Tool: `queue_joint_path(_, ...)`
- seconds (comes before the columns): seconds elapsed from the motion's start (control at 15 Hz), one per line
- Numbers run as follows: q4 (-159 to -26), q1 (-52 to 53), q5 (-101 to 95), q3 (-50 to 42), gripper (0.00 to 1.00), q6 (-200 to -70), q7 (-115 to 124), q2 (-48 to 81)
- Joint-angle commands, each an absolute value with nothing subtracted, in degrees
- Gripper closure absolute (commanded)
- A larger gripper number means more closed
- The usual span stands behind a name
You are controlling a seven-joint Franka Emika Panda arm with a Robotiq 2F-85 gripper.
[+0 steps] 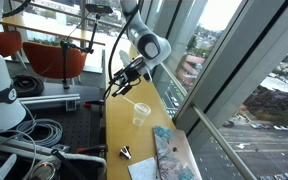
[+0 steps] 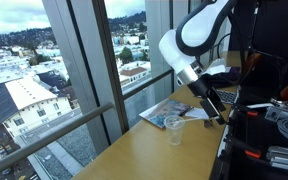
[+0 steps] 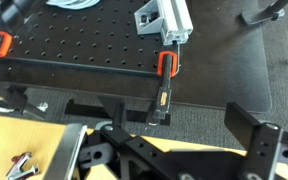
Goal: Put the straw inside the plastic cup
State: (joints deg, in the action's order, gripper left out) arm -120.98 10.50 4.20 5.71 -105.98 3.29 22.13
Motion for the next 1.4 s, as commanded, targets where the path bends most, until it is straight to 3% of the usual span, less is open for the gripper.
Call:
queue_joint_path(0.0,-122.18,11.24,-1.43,7.14,0.0,-109.27,-0.28,18.51)
queue_joint_path(0.8,-121.16,13.11,-24.76,8.74,0.0,-119.82,-13.45,22.81)
queue_joint_path(1.33,-120.97,12.95,-30.13,8.92,0.0,-122.28,-18.21,25.96)
